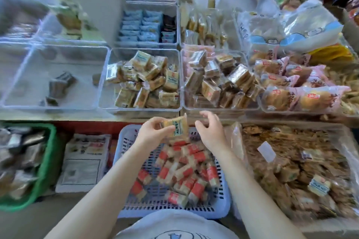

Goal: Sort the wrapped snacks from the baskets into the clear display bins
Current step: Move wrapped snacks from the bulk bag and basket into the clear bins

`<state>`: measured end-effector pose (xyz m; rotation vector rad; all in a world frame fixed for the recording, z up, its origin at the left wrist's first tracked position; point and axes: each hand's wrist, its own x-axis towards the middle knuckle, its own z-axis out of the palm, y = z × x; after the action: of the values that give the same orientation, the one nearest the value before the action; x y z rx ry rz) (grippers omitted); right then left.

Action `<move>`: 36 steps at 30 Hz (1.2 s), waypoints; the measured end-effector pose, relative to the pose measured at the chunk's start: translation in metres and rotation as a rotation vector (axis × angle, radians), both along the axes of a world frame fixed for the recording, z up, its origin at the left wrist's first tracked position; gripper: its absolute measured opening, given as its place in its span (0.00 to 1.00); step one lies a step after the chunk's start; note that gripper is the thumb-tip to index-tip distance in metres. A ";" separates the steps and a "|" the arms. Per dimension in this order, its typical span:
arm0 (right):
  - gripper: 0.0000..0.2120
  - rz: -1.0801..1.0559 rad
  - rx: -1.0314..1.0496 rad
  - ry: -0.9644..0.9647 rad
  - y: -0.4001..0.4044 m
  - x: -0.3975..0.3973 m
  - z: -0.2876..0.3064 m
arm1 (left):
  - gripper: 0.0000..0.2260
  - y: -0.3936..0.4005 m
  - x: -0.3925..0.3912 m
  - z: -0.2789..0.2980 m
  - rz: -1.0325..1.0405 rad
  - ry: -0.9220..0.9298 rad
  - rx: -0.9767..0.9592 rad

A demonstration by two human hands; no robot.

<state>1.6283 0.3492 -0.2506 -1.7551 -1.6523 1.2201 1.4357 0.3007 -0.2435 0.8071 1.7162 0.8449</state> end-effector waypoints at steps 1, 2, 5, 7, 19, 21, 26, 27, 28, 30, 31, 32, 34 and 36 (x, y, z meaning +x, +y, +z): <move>0.20 0.075 0.077 -0.080 0.005 -0.020 -0.001 | 0.14 -0.003 -0.020 0.002 0.036 0.031 0.023; 0.22 0.148 0.154 -0.162 0.012 -0.039 -0.004 | 0.15 -0.005 -0.039 0.005 0.058 0.066 0.054; 0.26 0.313 0.229 -0.424 0.030 -0.085 -0.020 | 0.15 -0.002 -0.090 0.004 0.116 0.110 0.150; 0.28 0.402 0.169 -0.619 0.036 -0.097 -0.033 | 0.12 0.007 -0.115 0.005 0.168 0.147 0.231; 0.33 0.521 0.183 -0.889 0.031 -0.097 -0.052 | 0.31 0.051 -0.161 -0.053 -0.407 0.976 -0.052; 0.33 0.522 0.186 -0.888 0.032 -0.098 -0.053 | 0.31 0.049 -0.160 -0.053 -0.423 0.997 -0.096; 0.33 0.550 0.192 -0.848 0.032 -0.094 -0.051 | 0.19 0.044 -0.144 -0.032 -0.359 1.060 -0.054; 0.32 0.561 0.187 -0.822 0.034 -0.093 -0.050 | 0.16 0.039 -0.135 -0.028 -0.335 1.058 0.020; 0.31 0.568 0.181 -0.777 0.035 -0.090 -0.046 | 0.14 0.034 -0.123 -0.024 -0.320 1.031 0.097; 0.26 0.548 0.180 -0.614 0.037 -0.083 -0.039 | 0.12 0.024 -0.094 -0.018 -0.357 0.904 0.166; 0.23 0.507 0.206 -0.500 0.035 -0.076 -0.034 | 0.12 0.021 -0.078 -0.014 -0.417 0.840 0.137; 0.19 0.445 0.276 -0.391 0.031 -0.067 -0.029 | 0.12 0.020 -0.062 -0.015 -0.521 0.798 0.076; 0.15 0.295 0.426 -0.274 0.015 -0.039 -0.024 | 0.11 0.022 -0.027 -0.020 -0.765 0.767 -0.021; 0.16 0.191 0.427 -0.262 -0.004 0.002 -0.026 | 0.10 0.026 0.012 -0.027 -0.927 0.769 -0.050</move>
<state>1.6301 0.3453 -0.2762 -1.5613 -2.0860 0.6556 1.4480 0.3265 -0.2703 1.8413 1.6613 -0.1857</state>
